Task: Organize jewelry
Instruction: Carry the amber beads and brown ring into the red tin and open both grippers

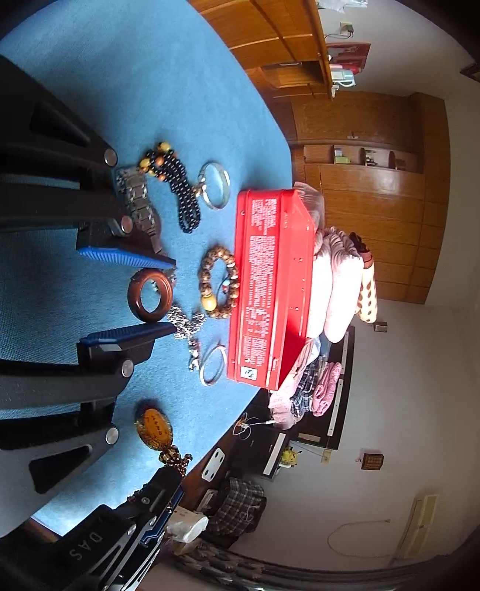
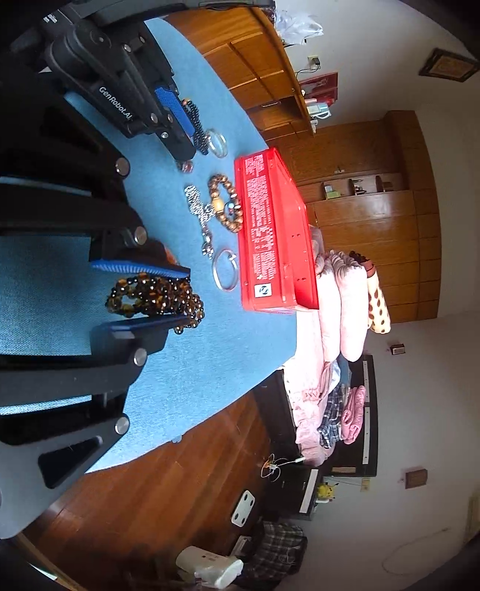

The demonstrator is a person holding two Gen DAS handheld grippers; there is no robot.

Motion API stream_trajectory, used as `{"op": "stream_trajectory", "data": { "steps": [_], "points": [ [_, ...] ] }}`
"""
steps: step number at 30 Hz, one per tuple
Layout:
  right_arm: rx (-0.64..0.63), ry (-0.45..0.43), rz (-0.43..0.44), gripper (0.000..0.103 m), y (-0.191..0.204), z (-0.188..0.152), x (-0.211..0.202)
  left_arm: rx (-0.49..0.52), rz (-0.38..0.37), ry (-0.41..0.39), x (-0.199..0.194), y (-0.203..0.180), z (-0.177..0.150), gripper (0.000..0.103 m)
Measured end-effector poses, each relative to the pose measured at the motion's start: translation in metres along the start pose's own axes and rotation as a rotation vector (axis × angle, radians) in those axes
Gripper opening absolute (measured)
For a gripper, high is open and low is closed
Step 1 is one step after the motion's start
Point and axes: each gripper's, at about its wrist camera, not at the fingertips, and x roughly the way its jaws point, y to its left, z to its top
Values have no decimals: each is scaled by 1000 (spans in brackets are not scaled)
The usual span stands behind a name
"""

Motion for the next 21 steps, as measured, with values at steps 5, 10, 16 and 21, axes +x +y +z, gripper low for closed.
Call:
{"op": "stream_trajectory", "data": {
  "steps": [5, 10, 16, 21],
  "points": [
    [-10, -16, 16, 19, 4, 15, -4, -4, -4, -30, -8, 5, 17, 29],
    [-23, -36, 19, 18, 9, 31, -4, -24, -6, -50, -10, 13, 36, 29],
    [-47, -46, 35, 17, 16, 51, 2, -49, -19, -57, -8, 21, 55, 29],
    [-63, -75, 52, 17, 24, 68, 5, -40, -16, -102, -12, 23, 68, 29]
  ]
}}
